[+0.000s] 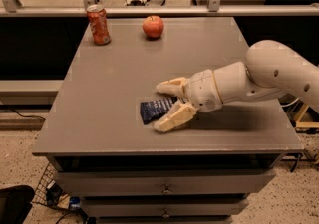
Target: Move rxbar blueberry near apple
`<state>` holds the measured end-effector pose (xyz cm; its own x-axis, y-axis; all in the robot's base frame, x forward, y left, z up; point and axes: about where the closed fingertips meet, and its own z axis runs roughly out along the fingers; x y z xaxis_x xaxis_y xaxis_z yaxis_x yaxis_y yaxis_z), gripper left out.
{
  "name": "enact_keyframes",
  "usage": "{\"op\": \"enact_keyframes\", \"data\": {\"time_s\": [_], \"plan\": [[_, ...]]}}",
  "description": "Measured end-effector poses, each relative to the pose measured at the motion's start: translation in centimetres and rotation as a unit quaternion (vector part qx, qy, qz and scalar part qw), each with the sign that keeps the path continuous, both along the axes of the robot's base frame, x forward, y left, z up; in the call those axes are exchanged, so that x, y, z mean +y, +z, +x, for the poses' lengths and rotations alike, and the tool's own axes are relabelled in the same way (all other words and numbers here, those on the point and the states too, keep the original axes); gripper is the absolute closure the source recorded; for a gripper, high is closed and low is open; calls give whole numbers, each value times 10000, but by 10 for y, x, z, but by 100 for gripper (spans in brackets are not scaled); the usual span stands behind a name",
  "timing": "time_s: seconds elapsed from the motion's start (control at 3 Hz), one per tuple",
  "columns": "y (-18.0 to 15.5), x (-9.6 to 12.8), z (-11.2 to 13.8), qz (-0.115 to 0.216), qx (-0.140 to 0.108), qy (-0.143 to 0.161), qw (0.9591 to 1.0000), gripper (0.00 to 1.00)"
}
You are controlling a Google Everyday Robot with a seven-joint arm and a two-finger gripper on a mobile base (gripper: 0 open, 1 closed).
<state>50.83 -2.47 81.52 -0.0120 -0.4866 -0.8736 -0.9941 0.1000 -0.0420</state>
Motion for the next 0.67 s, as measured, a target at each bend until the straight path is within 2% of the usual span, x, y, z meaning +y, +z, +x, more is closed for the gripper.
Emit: {"op": "enact_keyframes", "data": {"time_s": [0.33,0.67], "plan": [[4,0,0,0,0,1,10000,88],[5,0,0,0,0,2,10000,100]]}}
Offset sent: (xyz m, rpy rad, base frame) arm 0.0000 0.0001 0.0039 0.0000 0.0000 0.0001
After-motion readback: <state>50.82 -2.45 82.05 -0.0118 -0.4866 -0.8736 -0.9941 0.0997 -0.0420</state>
